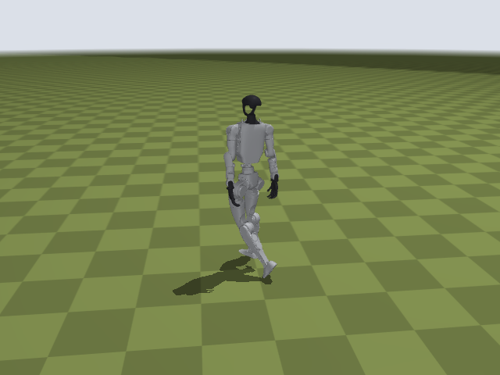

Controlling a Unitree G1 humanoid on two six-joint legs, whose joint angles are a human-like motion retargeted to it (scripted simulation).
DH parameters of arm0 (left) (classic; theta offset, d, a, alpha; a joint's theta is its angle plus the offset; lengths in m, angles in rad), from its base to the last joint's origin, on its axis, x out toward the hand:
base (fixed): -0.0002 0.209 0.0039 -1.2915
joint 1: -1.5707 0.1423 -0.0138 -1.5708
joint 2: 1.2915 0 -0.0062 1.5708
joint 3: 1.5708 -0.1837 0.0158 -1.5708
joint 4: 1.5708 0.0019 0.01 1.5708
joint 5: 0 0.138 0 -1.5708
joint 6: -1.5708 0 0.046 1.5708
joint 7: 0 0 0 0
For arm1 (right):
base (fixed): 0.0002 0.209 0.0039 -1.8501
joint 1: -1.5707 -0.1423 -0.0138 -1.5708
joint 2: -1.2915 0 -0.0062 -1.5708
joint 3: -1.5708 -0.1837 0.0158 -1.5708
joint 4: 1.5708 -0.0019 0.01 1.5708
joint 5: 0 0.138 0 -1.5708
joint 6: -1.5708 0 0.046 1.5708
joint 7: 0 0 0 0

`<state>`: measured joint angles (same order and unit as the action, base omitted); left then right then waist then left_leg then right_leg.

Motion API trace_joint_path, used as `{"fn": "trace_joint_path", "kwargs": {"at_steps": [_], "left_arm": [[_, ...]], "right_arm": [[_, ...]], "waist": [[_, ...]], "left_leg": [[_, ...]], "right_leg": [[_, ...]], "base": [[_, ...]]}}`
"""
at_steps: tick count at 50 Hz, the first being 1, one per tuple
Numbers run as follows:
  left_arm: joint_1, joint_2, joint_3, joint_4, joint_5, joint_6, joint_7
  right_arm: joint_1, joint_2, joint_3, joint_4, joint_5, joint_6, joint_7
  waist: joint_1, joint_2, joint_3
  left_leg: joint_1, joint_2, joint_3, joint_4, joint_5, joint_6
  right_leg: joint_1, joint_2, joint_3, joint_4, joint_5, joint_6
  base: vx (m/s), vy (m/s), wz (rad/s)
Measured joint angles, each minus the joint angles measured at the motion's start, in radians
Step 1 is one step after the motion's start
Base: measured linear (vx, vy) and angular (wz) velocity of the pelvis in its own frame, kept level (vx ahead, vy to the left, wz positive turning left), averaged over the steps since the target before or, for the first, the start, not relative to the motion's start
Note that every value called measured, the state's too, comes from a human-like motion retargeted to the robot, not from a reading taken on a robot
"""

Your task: Walk run

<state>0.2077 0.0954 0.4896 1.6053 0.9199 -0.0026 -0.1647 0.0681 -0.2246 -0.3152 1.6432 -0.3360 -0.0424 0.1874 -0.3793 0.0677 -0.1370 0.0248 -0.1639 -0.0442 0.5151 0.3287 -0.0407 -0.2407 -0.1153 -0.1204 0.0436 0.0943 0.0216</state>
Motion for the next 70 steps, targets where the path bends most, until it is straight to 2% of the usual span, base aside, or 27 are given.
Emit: {"fn": "trace_joint_path", "kwargs": {"at_steps": [2, 3, 6, 8, 13, 17, 23, 25, 27, 30, 33, 35, 38, 42, 45, 47, 50, 55, 57, 60, 62, 65, 67, 70], "left_arm": [[0.038, -0.013, 0.005, 0.03, 0.009, 0.014, 0.016], [0.058, -0.015, 0.011, 0.041, 0.011, 0.0, 0.005], [0.12, -0.032, 0.026, 0.04, 0.027, -0.018, -0.058], [0.148, -0.049, 0.049, 0.035, 0.04, -0.002, -0.066], [0.172, -0.066, 0.113, 0.056, -0.01, 0.028, 0.003], [0.15, -0.08, 0.138, 0.055, -0.079, 0.032, -0.029], [0.103, -0.106, 0.151, 0.028, -0.142, -0.012, -0.067], [0.086, -0.104, 0.15, 0.029, -0.152, -0.017, -0.072], [0.074, -0.098, 0.155, 0.03, -0.153, -0.011, -0.067], [0.062, -0.077, 0.157, 0.036, -0.152, -0.008, -0.054], [0.042, -0.036, 0.152, 0.05, -0.163, 0.008, -0.047], [0.008, -0.007, 0.144, 0.049, -0.176, 0.015, -0.045], [-0.058, 0.032, 0.108, 0.028, -0.212, 0.001, -0.028], [-0.168, 0.073, 0.086, -0.05, -0.236, -0.026, -0.043], [-0.229, 0.081, 0.047, -0.142, -0.264, -0.077, -0.067], [-0.261, 0.091, 0.009, -0.197, -0.291, -0.117, -0.083], [-0.292, 0.104, -0.036, -0.268, -0.305, -0.164, -0.101], [-0.302, 0.132, -0.092, -0.332, -0.277, -0.217, -0.114], [-0.29, 0.131, -0.103, -0.326, -0.252, -0.221, -0.1], [-0.257, 0.117, -0.108, -0.277, -0.214, -0.207, -0.068], [-0.23, 0.104, -0.106, -0.216, -0.188, -0.188, -0.045], [-0.174, 0.086, -0.104, -0.118, -0.139, -0.143, -0.004], [-0.128, 0.072, -0.088, -0.068, -0.09, -0.087, 0.016], [-0.06, 0.029, -0.052, -0.024, -0.032, 0.005, 0.044]], "right_arm": [[-0.056, -0.017, 0.006, 0.019, 0.016, 0.017, 0.008], [-0.084, -0.021, 0.012, 0.021, 0.014, 0.029, 0.001], [-0.162, -0.033, 0.027, -0.004, -0.005, 0.057, -0.05], [-0.202, -0.041, 0.035, -0.044, -0.022, 0.057, -0.079], [-0.255, -0.052, 0.07, -0.161, -0.023, 0.005, -0.096], [-0.277, -0.058, 0.064, -0.209, -0.016, -0.02, -0.104], [-0.275, -0.06, 0.075, -0.165, -0.033, -0.016, -0.068], [-0.258, -0.055, 0.075, -0.136, -0.063, 0.0, -0.043], [-0.228, -0.045, 0.067, -0.104, -0.106, 0.018, -0.014], [-0.159, -0.023, 0.05, -0.056, -0.165, 0.047, 0.027], [-0.067, 0.0, 0.042, -0.009, -0.178, 0.064, 0.042], [-0.004, 0.012, 0.036, 0.01, -0.152, 0.056, 0.05], [0.09, 0.021, 0.021, 0.025, -0.095, 0.013, 0.1], [0.178, 0.045, -0.016, 0.024, -0.076, 0.005, 0.152], [0.223, 0.049, -0.031, 0.039, -0.071, -0.01, 0.157], [0.24, 0.043, -0.032, 0.052, -0.078, -0.011, 0.171], [0.258, 0.03, -0.028, 0.057, -0.092, 0.006, 0.189], [0.245, 0.001, -0.026, 0.057, -0.114, 0.022, 0.19], [0.232, -0.018, -0.033, 0.056, -0.107, 0.018, 0.167], [0.213, -0.051, -0.04, 0.051, -0.073, 0.018, 0.125], [0.195, -0.072, -0.046, 0.048, -0.042, 0.037, 0.103], [0.175, -0.095, -0.069, 0.035, -0.001, 0.064, 0.082], [0.162, -0.101, -0.083, 0.029, 0.029, 0.072, 0.071], [0.114, -0.108, -0.121, 0.025, 0.064, 0.092, 0.057]], "waist": [[0.035, -0.042, -0.007], [0.043, -0.055, -0.009], [0.05, -0.074, -0.002], [0.089, -0.087, 0.006], [0.184, -0.099, 0.03], [0.233, -0.075, 0.06], [0.25, -0.076, 0.078], [0.266, -0.083, 0.074], [0.29, -0.102, 0.057], [0.307, -0.122, 0.024], [0.3, -0.131, -0.027], [0.282, -0.099, -0.031], [0.282, -0.043, -0.022], [0.271, -0.001, -0.008], [0.214, 0.027, 0.009], [0.168, 0.029, 0.016], [0.134, 0.015, 0.024], [0.125, -0.025, 0.046], [0.126, -0.031, 0.053], [0.131, -0.031, 0.059], [0.132, -0.034, 0.051], [0.098, -0.023, 0.034], [0.089, -0.007, 0.021], [0.147, -0.003, 0.016]], "left_leg": [[-0.08, 0.008, 0.089, 0.157, 0.098, -0.011], [-0.12, 0.017, 0.119, 0.22, 0.11, 0.01], [-0.222, 0.079, 0.203, 0.327, -0.016, 0.093], [-0.282, 0.099, 0.245, 0.317, -0.084, 0.12], [-0.389, 0.099, 0.267, 0.063, -0.232, 0.111], [-0.41, 0.13, 0.354, -0.249, -0.237, 0.109], [-0.416, 0.074, 0.491, -0.523, -0.321, 0.081], [-0.399, 0.075, 0.535, -0.53, -0.312, 0.116], [-0.381, 0.069, 0.526, -0.506, -0.291, 0.195], [-0.35, 0.055, 0.531, -0.504, -0.202, 0.25], [-0.339, 0.054, 0.502, -0.469, -0.254, 0.26], [-0.315, 0.068, 0.443, -0.457, -0.286, 0.258], [-0.253, 0.093, 0.377, -0.466, -0.319, 0.256], [-0.199, 0.099, 0.277, -0.471, -0.347, 0.245], [-0.163, 0.081, 0.159, -0.471, -0.353, 0.243], [-0.144, 0.051, 0.083, -0.464, -0.36, 0.244], [-0.108, -0.001, 0.008, -0.451, -0.376, 0.248], [-0.025, -0.068, -0.08, -0.439, -0.412, 0.246], [0.006, -0.081, -0.104, -0.436, -0.427, 0.247], [0.05, -0.091, -0.131, -0.427, -0.447, 0.25], [0.067, -0.103, -0.136, -0.418, -0.458, 0.256], [0.08, -0.103, -0.168, -0.38, -0.451, 0.257], [0.073, -0.092, -0.184, -0.334, -0.398, 0.236], [0.033, -0.095, -0.169, -0.234, -0.23, 0.175]], "right_leg": [[0.032, -0.02, -0.033, 0.005, -0.029, -0.016], [0.047, -0.022, -0.024, 0.007, -0.047, -0.02], [0.101, -0.023, -0.064, 0.002, -0.082, -0.034], [0.13, -0.014, -0.058, 0.001, -0.103, -0.044], [0.2, 0.035, -0.054, -0.004, -0.161, -0.058], [0.267, 0.102, -0.075, -0.012, -0.215, -0.063], [0.363, 0.137, -0.13, -0.009, -0.3, -0.054], [0.382, 0.139, -0.127, 0.008, -0.327, -0.046], [0.393, 0.125, -0.115, 0.032, -0.323, -0.023], [0.409, 0.102, -0.11, 0.08, -0.251, 0.041], [0.387, 0.077, -0.098, 0.193, -0.031, 0.145], [0.355, 0.088, -0.086, 0.311, 0.142, 0.2], [0.27, 0.136, -0.056, 0.538, 0.29, 0.225], [0.136, 0.163, 0.022, 0.693, 0.111, 0.228], [0.062, 0.155, 0.048, 0.656, -0.022, 0.19], [0.028, 0.116, 0.05, 0.554, -0.045, 0.188], [-0.011, 0.059, 0.083, 0.361, -0.034, 0.144], [-0.07, 0.037, 0.191, 0.103, -0.064, 0.09], [-0.089, 0.036, 0.2, 0.017, -0.046, 0.121], [-0.09, 0.052, 0.286, -0.076, -0.056, 0.225], [-0.081, 0.054, 0.333, -0.064, -0.009, 0.218], [-0.063, 0.047, 0.289, -0.022, 0.067, 0.149], [-0.038, 0.035, 0.234, -0.011, 0.029, 0.148], [-0.007, 0.012, 0.214, 0.001, -0.026, 0.164]], "base": [[0.59, -0.34, -0.06], [0.58, -0.35, 0.09], [0.58, -0.3, 0.33], [0.56, -0.23, -0.24], [0.5, -0.22, -0.24], [0.48, -0.18, 0.11], [0.64, -0.13, 0.29], [0.78, -0.1, -0.07], [0.75, -0.09, -0.31], [0.92, -0.05, -0.02], [0.9, 0.0, 0.35], [0.77, 0.04, 0.79], [0.63, 0.04, 0.91], [0.55, -0.02, 1.12], [0.55, -0.03, 1.98], [0.48, -0.05, 2.03], [0.51, -0.1, 1.49], [0.48, -0.17, 0.98], [0.47, -0.16, 0.82], [0.59, -0.22, 0.7], [0.55, -0.23, 0.72], [0.57, -0.28, 1.38], [0.56, -0.34, 1.23], [0.56, -0.27, 0.5]]}}
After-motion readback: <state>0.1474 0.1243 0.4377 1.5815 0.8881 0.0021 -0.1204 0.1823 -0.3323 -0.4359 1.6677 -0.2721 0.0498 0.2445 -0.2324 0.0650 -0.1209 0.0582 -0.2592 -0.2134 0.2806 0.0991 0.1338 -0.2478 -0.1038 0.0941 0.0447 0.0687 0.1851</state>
